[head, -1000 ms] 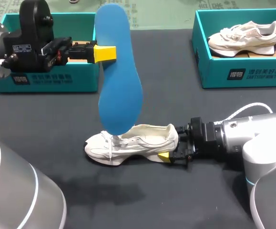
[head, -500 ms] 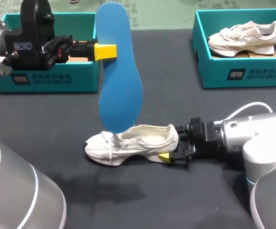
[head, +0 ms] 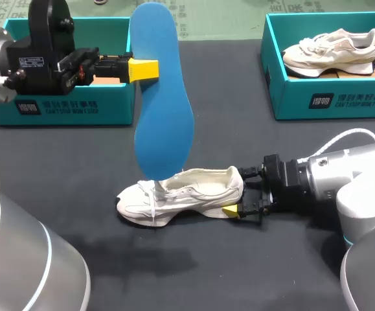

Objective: Take the shoe out of the shoebox, open the shoe tongue, remove and reinsert the insole, then place the shoe into the shoebox

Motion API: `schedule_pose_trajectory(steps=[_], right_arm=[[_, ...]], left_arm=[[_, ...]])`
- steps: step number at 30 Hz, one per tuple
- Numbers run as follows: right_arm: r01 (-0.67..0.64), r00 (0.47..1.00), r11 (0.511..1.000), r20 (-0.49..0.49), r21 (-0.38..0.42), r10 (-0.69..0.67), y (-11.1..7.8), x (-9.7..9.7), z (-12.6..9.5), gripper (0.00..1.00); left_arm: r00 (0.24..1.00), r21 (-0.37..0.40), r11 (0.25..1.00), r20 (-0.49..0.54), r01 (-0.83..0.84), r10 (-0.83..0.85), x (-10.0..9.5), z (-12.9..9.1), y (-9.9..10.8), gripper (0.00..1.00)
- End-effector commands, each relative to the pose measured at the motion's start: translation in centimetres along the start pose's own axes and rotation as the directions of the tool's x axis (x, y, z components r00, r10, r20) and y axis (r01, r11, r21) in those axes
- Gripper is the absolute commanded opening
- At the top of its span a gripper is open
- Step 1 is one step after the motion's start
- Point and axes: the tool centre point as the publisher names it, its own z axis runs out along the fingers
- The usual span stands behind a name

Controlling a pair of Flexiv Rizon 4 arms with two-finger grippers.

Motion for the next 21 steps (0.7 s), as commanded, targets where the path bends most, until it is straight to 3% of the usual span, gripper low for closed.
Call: schedule_pose_trajectory(steps=[1, 11, 21], right_arm=[[0.009, 1.000, 0.999, -0.010, 0.044, -0.009, 0.4, 0.0, -0.9, 1.00], [0.049, 0.999, 0.981, -0.017, 0.186, -0.047, 1.0, 0.3, -3.0, 1.00], [0.024, 0.999, 0.931, -0.033, 0.364, -0.013, 1.8, 1.0, -4.7, 1.00]], left_arm=[[1.000, -0.002, 1.000, 0.000, 0.001, -0.001, -0.1, 0.1, -0.1, 0.00], [1.000, -0.002, 1.000, 0.000, 0.001, -0.001, -0.1, 0.1, -0.1, 0.00], [1.000, -0.002, 1.000, 0.000, 0.001, -0.001, -0.1, 0.1, -0.1, 0.00]])
